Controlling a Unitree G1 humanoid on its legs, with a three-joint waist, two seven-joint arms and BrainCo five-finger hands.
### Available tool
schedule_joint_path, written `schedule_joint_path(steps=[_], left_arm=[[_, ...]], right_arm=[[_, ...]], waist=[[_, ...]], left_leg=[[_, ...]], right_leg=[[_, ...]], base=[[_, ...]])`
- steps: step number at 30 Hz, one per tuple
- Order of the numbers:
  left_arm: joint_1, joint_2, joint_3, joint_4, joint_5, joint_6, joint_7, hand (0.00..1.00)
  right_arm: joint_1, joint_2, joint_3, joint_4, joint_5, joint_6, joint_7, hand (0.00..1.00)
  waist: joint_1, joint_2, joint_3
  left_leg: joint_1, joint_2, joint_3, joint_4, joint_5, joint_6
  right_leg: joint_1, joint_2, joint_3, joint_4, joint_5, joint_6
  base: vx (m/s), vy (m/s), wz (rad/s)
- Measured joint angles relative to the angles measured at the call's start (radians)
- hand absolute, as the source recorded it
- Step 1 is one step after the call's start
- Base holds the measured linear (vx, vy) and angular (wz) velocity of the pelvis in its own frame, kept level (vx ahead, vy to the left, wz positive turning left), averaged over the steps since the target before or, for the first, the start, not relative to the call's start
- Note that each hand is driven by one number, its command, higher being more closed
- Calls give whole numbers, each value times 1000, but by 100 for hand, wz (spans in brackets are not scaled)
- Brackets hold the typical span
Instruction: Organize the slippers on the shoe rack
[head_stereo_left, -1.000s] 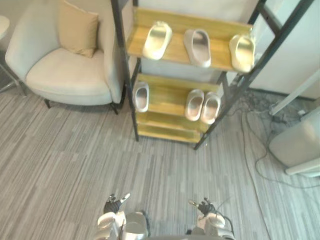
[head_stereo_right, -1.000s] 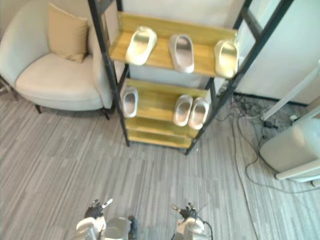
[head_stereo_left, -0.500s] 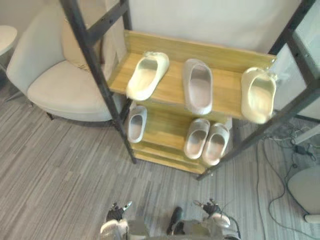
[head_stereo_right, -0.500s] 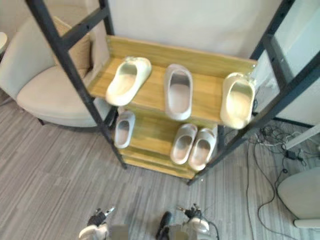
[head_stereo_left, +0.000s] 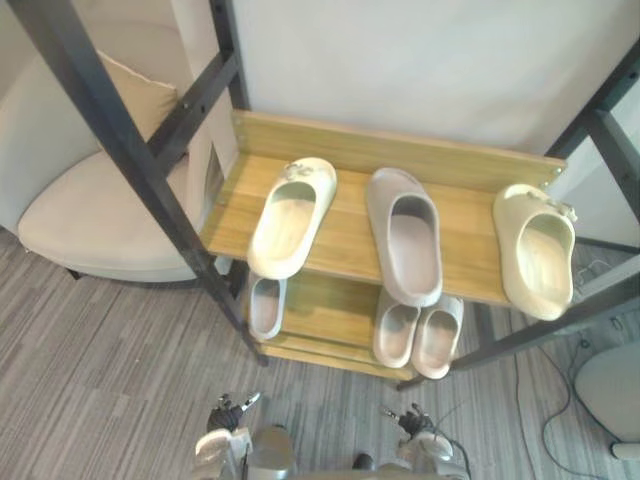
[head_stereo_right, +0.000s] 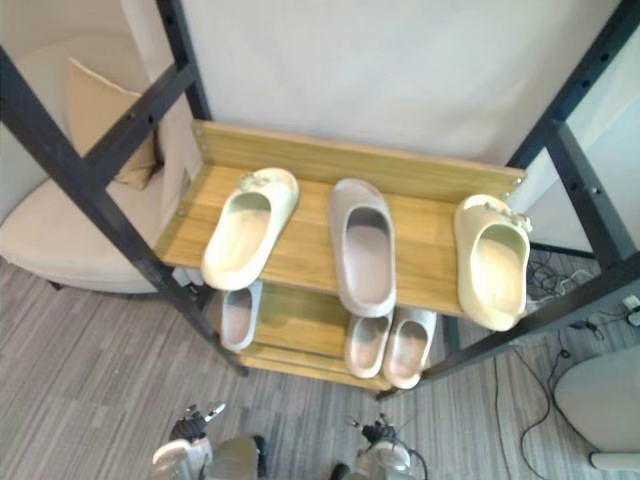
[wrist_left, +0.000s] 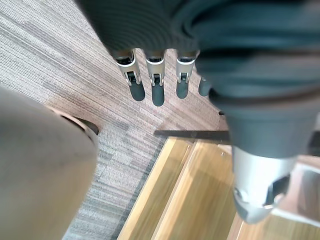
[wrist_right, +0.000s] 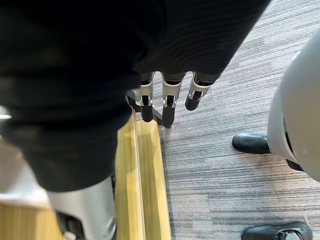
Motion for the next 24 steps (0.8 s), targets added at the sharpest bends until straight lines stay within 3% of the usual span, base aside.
schedule_joint_path(steps=[9,15,20,24], left_arm=[[7,10,-21,37,4,-1,0,0],[17,13,-31,37,4,-2,0,0],[22,30,-52,35,4,-2,2,0],[36,44,-68,33,5,-2,7,0]], right_arm=[[22,-7,-9,6,0,0,-1,0],[25,-22,-7,9,2,-3,-5,0],[43,-43,5,-11,10,-6,-15,0],[132,-47,54,-272,20,-6,-45,0]], waist=[[-20,0,-23],[-31,0,-31],[-33,-3,-39],[-44,-3,-53]], left_leg=[[57,-22,2,-104,35,14],[105,-50,5,-234,119,29],[127,-65,20,-300,150,35],[137,-81,47,-315,146,40]], right_leg=[[15,-3,32,-52,7,10],[-1,-13,60,-63,25,19],[-19,-21,79,-66,38,30],[-27,-31,111,-81,55,40]], base=[[-28,-24,-9],[-117,3,-5],[-80,42,-9],[-8,85,-22]])
